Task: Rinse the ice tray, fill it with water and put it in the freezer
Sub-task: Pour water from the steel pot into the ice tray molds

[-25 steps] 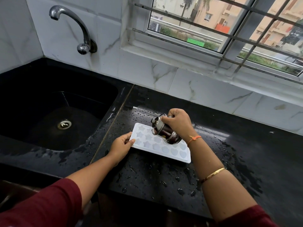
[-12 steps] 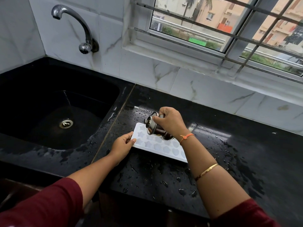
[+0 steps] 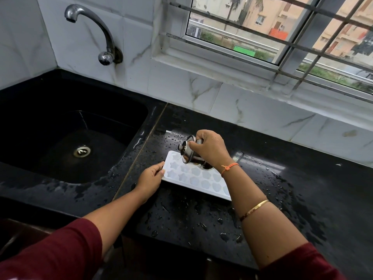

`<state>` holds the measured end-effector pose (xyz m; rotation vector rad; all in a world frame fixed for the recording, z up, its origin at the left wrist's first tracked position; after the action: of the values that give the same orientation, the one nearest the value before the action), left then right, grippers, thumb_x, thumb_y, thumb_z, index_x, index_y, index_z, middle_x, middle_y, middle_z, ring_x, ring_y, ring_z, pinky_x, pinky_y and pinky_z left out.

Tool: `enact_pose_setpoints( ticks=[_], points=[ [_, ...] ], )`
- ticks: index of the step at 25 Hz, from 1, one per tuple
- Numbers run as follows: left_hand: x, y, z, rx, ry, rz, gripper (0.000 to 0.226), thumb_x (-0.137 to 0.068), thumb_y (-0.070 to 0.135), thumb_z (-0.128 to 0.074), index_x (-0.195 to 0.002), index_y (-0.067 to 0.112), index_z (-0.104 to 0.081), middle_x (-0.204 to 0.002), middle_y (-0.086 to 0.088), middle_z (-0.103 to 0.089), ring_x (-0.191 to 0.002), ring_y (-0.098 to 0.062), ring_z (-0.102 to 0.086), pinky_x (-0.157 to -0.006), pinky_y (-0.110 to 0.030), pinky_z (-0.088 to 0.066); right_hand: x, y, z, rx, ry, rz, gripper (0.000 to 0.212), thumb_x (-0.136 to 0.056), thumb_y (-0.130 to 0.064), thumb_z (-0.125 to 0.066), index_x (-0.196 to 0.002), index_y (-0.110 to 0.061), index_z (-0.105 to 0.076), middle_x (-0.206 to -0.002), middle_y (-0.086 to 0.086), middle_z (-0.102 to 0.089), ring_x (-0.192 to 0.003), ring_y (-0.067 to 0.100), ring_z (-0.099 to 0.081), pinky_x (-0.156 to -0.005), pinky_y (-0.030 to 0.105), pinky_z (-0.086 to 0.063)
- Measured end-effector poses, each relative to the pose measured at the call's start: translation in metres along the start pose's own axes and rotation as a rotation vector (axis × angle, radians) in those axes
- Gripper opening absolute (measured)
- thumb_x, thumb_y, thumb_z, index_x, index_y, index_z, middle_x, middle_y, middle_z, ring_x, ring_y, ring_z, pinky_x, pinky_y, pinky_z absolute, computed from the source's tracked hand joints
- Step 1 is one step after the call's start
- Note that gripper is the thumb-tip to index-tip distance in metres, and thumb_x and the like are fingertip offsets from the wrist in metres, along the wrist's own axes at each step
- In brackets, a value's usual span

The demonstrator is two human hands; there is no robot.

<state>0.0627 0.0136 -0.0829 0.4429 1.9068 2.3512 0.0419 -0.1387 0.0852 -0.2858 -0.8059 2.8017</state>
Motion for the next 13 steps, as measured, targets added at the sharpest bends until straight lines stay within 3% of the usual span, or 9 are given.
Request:
enact_pose_setpoints(
  ticks=[10, 13],
  points=[
    [0.0018, 0.0031, -0.0006, -0.001, 0.002, -0.001, 0.04, -0.094, 0.005, -0.048, -0.134, 0.003, -0.047, -0.14, -0.007, -0.05, -0.13, -0.018, -0.046, -0.104, -0.021, -0.031, 0.0026, -0.0003, 0.0005, 0.016, 0.006, 0.008, 0.04, -0.085, -0.019, -0.061, -0.054, -0.021, -0.035, -0.058, -0.005, -0.041, -0.063, 0.014, -0.041, -0.084, 0.041, -0.044],
    [0.0019, 0.0041, -0.0014, -0.001, 0.001, -0.002, 0.04, -0.094, 0.005, -0.047, -0.134, 0.003, -0.047, -0.14, -0.007, -0.05, -0.13, -0.018, -0.045, -0.104, -0.021, -0.031, 0.0033, 0.0004, 0.005, -0.026, 0.038, 0.009, 0.042, -0.083, -0.018, -0.061, -0.053, -0.021, -0.033, -0.057, -0.004, -0.039, -0.061, 0.014, -0.039, -0.077, 0.04, -0.044]
  ],
)
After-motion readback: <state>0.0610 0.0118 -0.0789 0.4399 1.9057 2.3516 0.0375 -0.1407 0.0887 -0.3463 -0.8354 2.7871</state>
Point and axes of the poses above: each hand's wrist, its own x-axis away from the middle knuckle, its own z-axis out of the back of the hand, y = z × x, the point moved 8 cm from there along -x, towards the middle knuckle
